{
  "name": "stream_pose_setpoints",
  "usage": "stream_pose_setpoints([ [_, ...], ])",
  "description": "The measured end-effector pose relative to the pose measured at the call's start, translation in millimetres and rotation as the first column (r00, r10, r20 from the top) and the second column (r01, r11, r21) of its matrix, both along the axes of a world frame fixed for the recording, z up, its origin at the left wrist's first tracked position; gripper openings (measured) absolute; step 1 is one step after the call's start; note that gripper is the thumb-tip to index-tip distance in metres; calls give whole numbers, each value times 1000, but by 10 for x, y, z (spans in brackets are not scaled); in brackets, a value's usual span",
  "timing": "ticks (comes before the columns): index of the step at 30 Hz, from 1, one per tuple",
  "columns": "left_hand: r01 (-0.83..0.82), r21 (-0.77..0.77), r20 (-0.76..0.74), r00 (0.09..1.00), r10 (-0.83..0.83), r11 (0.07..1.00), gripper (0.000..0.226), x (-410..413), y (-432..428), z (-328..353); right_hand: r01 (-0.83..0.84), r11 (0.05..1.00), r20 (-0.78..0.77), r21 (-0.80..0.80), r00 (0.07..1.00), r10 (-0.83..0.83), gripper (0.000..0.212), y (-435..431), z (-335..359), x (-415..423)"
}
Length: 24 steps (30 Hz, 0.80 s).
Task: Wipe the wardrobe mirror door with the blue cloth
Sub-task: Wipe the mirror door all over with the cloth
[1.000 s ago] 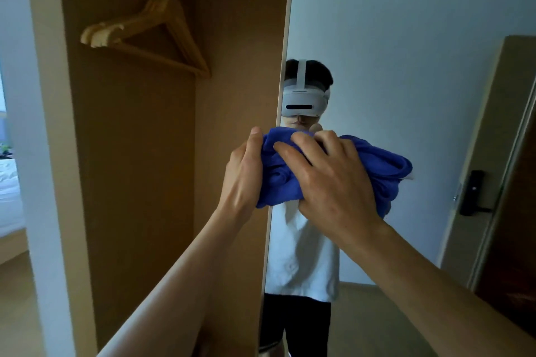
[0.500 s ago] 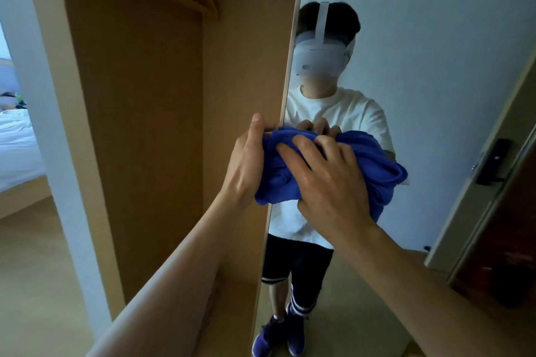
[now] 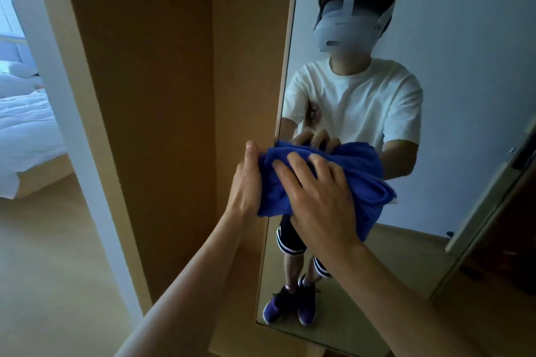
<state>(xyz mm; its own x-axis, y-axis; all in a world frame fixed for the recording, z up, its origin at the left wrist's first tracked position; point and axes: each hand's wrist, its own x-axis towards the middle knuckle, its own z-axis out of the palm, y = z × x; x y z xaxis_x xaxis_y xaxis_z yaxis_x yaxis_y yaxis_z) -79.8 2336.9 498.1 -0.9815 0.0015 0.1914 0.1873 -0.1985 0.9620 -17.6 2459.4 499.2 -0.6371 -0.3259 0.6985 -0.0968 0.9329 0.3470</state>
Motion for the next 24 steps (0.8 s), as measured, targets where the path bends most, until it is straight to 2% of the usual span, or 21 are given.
stream_pose_setpoints([
  [8,-23,-74,16,1000,24,997,65,60,21,-155,22,999,-6,27,1000,-22,52,120,-700,28],
  [14,82,-65,66,995,-78,994,64,63,-41,-647,15,999,-94,-34,995,-18,50,94,-844,-2],
  [16,120,-61,69,991,-116,991,66,69,-62,-787,15,999,-99,-51,995,-20,50,59,-871,0],
  [21,211,-70,82,975,-205,975,53,129,-121,-1026,42,996,-73,-81,996,-48,54,23,-895,0],
  [24,282,-107,72,959,-276,953,55,139,-172,-1145,64,994,-97,-91,993,-73,54,-12,-944,0],
])
